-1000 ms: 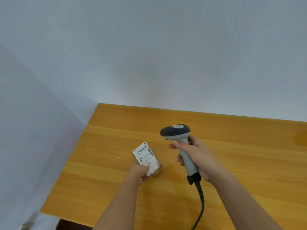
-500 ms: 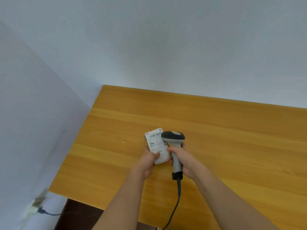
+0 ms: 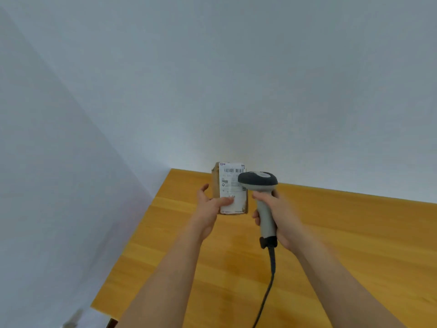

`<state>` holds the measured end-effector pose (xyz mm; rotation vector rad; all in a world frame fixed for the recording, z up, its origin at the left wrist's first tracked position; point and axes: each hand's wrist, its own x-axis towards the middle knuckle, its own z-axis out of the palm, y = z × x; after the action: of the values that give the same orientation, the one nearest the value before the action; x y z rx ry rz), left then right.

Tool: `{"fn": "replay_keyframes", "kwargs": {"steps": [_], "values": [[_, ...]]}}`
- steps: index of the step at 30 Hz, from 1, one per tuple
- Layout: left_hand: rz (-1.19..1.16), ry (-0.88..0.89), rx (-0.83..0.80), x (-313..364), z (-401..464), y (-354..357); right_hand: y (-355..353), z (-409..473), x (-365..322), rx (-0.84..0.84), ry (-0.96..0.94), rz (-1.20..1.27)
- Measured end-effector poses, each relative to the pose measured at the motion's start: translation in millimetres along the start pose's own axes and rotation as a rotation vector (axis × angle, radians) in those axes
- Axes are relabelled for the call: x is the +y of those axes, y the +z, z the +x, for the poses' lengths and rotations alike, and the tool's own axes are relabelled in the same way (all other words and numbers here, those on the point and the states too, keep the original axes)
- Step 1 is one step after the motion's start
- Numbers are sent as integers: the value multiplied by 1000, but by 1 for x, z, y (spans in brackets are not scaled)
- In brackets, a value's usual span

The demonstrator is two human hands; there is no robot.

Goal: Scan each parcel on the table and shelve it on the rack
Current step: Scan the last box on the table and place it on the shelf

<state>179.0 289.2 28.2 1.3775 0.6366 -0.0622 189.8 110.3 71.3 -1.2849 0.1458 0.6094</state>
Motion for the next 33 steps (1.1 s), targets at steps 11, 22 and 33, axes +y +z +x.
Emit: {"fn": "replay_keyframes", "kwargs": {"steps": [11, 22, 33], "values": [[-124, 18, 139, 51, -2, 10, -6, -73, -88, -147, -267, -89], [-134, 8, 156, 47, -1, 16, -25, -104, -104, -129, -246, -127], [-101, 69, 158, 45, -15, 26, -40, -131, -112, -120, -252, -100]]}}
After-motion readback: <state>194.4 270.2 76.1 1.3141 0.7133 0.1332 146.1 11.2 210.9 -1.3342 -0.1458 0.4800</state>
